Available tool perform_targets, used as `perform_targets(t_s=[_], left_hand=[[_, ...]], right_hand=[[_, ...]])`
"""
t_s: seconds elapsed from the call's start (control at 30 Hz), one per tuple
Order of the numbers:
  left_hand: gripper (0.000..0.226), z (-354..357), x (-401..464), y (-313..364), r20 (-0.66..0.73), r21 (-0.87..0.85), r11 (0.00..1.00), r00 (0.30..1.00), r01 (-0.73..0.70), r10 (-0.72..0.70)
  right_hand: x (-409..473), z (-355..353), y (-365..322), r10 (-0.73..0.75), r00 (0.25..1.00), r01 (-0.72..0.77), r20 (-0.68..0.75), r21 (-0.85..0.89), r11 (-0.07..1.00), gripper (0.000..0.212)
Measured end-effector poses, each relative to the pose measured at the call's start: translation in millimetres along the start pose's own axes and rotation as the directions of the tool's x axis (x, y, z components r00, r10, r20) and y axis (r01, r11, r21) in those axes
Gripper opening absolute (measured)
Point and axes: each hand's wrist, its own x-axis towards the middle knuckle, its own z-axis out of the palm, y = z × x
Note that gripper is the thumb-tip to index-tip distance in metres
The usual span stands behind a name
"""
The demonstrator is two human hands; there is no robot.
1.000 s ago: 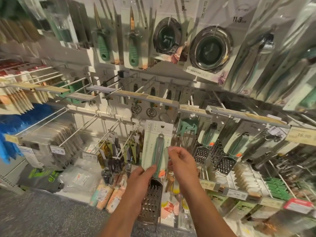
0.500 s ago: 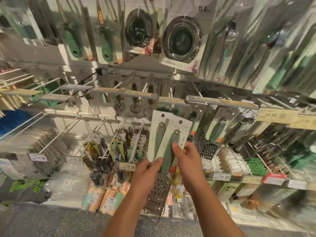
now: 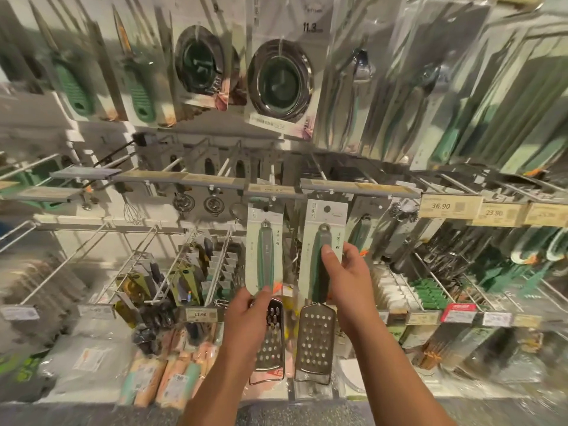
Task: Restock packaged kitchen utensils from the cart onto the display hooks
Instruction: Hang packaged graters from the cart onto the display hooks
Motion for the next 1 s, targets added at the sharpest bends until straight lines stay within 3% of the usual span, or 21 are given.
perform_targets(t_s=[0.17, 0.27, 0.37, 0.47, 0.57, 0.87, 0.93, 1.0], left_hand=[[0.01, 0, 4, 3, -0.026, -0.016, 1.0, 1.0, 0.006, -0.007], [0.01, -3, 6, 2, -0.064, -0.025, 0.999, 0.998, 0.026, -0.027], [0.009, -6, 7, 1, -0.082, -0.077, 0.994, 0.993, 0.078, -0.085], [0.024, -10, 10, 0, -0.087, -0.118, 0.985, 0.987, 0.126, -0.136], [0.009, -13, 11, 5, -0.052, -0.154, 0.977, 0.986, 0.146, -0.156], [0.012, -14, 2, 2, -0.097, -0.171, 0.96, 0.965, 0.223, -0.242], [0.004, -14, 2, -1, -0.066, -0.193, 0.96, 0.973, 0.203, -0.22], [0.02, -12, 0, -5, -0.002, -0.2, 0.958, 0.978, 0.204, -0.209]], right_hand=[[21, 3, -3, 0.04, 0.999, -0.04, -0.004, 0.0, 0.999, 0.064], [32, 7, -3, 0.033, 0.999, -0.034, -0.033, -0.009, 0.999, 0.035], [43, 15, -4, 0.036, 0.997, -0.044, -0.071, -0.116, 0.992, 0.055], [59, 22, -7, 0.04, 0.995, -0.054, -0.086, -0.178, 0.983, 0.033], [72, 27, -8, 0.029, 0.995, -0.047, -0.095, -0.192, 0.98, 0.017], [69, 26, 9, 0.08, 0.994, -0.094, -0.08, -0.178, 0.98, 0.064], [63, 24, 12, 0.088, 0.993, -0.1, -0.081, -0.16, 0.982, 0.067], [53, 21, 12, 0.081, 0.993, -0.092, -0.089, -0.137, 0.986, 0.065]])
